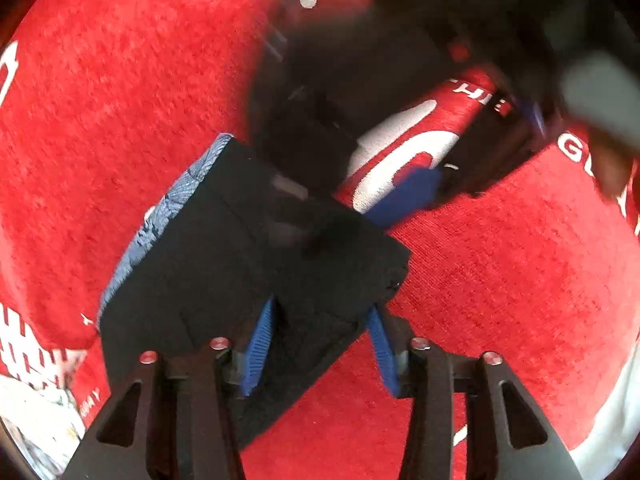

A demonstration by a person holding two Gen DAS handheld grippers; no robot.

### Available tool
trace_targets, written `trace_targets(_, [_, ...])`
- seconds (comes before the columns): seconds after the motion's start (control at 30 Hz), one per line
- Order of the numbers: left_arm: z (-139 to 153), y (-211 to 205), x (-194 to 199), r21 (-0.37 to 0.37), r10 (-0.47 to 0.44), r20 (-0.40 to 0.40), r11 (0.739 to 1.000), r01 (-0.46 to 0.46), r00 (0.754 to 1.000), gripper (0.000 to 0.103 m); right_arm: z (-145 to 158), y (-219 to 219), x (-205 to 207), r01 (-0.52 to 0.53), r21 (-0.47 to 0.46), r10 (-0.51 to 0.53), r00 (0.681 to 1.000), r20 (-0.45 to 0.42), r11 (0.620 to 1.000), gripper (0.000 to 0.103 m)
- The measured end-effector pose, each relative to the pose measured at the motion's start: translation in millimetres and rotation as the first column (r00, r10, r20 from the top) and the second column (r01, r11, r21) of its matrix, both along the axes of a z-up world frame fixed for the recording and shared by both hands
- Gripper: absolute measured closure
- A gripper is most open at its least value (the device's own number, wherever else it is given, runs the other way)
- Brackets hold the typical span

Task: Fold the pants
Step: 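Lower the folded pants onto the bedspread and open the left gripper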

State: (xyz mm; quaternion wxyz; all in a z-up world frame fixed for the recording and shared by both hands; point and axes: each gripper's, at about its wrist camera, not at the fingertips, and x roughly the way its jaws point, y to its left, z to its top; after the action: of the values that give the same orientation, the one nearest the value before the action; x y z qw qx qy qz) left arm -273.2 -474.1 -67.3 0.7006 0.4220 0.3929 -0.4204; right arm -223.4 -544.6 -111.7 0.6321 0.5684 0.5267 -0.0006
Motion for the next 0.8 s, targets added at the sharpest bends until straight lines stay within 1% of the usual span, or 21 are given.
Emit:
trace_targets(0.03, [4.5, 1.0, 2.0, -0.002, 0.011, -0.024, 1.000, -0.011, 1.000, 0.055, -2.5, 0.6, -1.2, -0.018, -0.029, 0.017, 0.999, -0.035, 0.999, 0.061])
trace_targets(0.07, [8.9, 3.0, 4.3, -0.007, 0.019, -0.043, 1.000, -0.019, 0.999, 0.053, -2.2, 0.7, -3.1, -0.011, -0.021, 0.010, 0.999, -0.031, 1.000, 0.061])
trace_targets(0.1, [16.6, 7.7, 8.6, -0.017, 0.036, -0.074, 0.999, -0.037, 0.997, 0.048, 0.2, 0.4, -6.0, 0.002, -0.014, -0.002, 1.000, -0.027, 1.000, 0.061])
trace_targets(0.13, [19.7, 12.0, 11.4, -0.022, 0.051, -0.096, 0.998, -0.054, 0.994, 0.045, 4.6, -0.1, -8.7, 0.008, -0.029, -0.009, 1.000, -0.029, 1.000, 0.061])
trace_targets(0.17, [27.2, 18.0, 17.4, -0.031, 0.078, -0.116, 0.996, -0.082, 0.990, 0.038, 8.5, -0.8, -11.0, 0.008, -0.053, -0.010, 0.999, -0.036, 0.999, 0.060])
trace_targets(0.2, [35.9, 24.6, 24.6, -0.044, 0.107, -0.134, 0.993, -0.114, 0.985, 0.025, 15.5, -0.1, -12.8, 0.003, -0.088, -0.008, 0.999, -0.049, 0.996, 0.060])
trace_targets(0.23, [44.8, 31.4, 33.0, -0.058, 0.134, -0.155, 0.988, -0.145, 0.979, 0.015, 23.7, 0.0, -14.3, 0.005, -0.104, -0.010, 0.999, -0.052, 0.995, 0.058])
trace_targets(0.27, [53.4, 38.5, 43.3, -0.070, 0.169, -0.172, 0.981, -0.183, 0.970, 0.000, 32.7, 0.7, -14.3, 0.015, -0.124, -0.021, 0.999, -0.045, 0.992, 0.058])
trace_targets(0.3, [59.2, 44.8, 53.3, -0.074, 0.203, -0.180, 0.973, -0.219, 0.963, 0.000, 40.9, 1.9, -12.0, 0.019, -0.139, -0.024, 0.999, -0.032, 0.990, 0.058])
trace_targets(0.33, [63.4, 52.0, 67.0, -0.066, 0.242, -0.198, 0.963, -0.260, 0.950, 0.000, 51.1, 4.8, -6.2, 0.014, -0.167, -0.017, 1.000, -0.015, 0.986, 0.058])
trace_targets(0.4, [59.8, 65.8, 93.3, -0.029, 0.322, -0.218, 0.942, -0.335, 0.921, 0.000, 71.0, 8.8, 8.2, -0.019, -0.240, 0.023, 1.000, 0.012, 0.971, 0.057])
trace_targets(0.43, [55.6, 73.7, 106.2, -0.006, 0.367, -0.236, 0.926, -0.379, 0.900, 0.000, 78.3, 11.2, 16.7, -0.043, -0.271, 0.049, 0.999, 0.018, 0.962, 0.053])
trace_targets(0.47, [50.2, 82.1, 120.6, 0.014, 0.415, -0.260, 0.904, -0.426, 0.872, 0.000, 82.1, 19.1, 27.4, -0.066, -0.295, 0.075, 0.997, 0.018, 0.953, 0.049])
trace_targets(0.5, [45.8, 87.6, 129.7, 0.026, 0.444, -0.274, 0.890, -0.454, 0.853, 0.000, 81.1, 27.6, 40.2, -0.099, -0.322, 0.106, 0.994, 0.006, 0.941, 0.047])
trace_targets(0.57, [30.4, 101.9, 149.5, 0.066, 0.509, -0.328, 0.853, -0.518, 0.796, 0.000, 70.5, 36.9, 46.9, -0.150, -0.366, 0.152, 0.988, -0.022, 0.918, 0.046])
trace_targets(0.6, [21.0, 107.3, 154.5, 0.084, 0.528, -0.343, 0.841, -0.534, 0.777, 0.000, 58.0, 45.5, 52.2, -0.202, -0.392, 0.186, 0.979, -0.079, 0.897, 0.046])
trace_targets(0.63, [12.5, 109.7, 158.3, 0.101, 0.544, -0.348, 0.831, -0.547, 0.763, 0.000, 49.6, 48.9, 51.0, -0.231, -0.399, 0.198, 0.973, -0.122, 0.888, 0.047])
trace_targets(0.67, [2.8, 110.9, 159.9, 0.111, 0.551, -0.353, 0.827, -0.551, 0.756, 0.000, 36.6, 53.3, 48.9, -0.248, -0.394, 0.199, 0.967, -0.159, 0.885, 0.047])
trace_targets(0.7, [-0.6, 112.8, 157.6, 0.111, 0.550, -0.348, 0.829, -0.549, 0.760, 0.000, 32.6, 54.8, 46.5, -0.242, -0.396, 0.193, 0.968, -0.160, 0.886, 0.047])
trace_targets(0.77, [-7.9, 110.7, 146.6, 0.106, 0.532, -0.297, 0.844, -0.526, 0.793, 0.000, 33.0, 55.4, 41.2, -0.220, -0.416, 0.179, 0.975, -0.135, 0.882, 0.047])
trace_targets(0.8, [-10.7, 110.4, 143.5, 0.099, 0.529, -0.279, 0.846, -0.524, 0.802, 0.000, 33.2, 56.4, 40.9, -0.225, -0.421, 0.183, 0.973, -0.139, 0.879, 0.047])
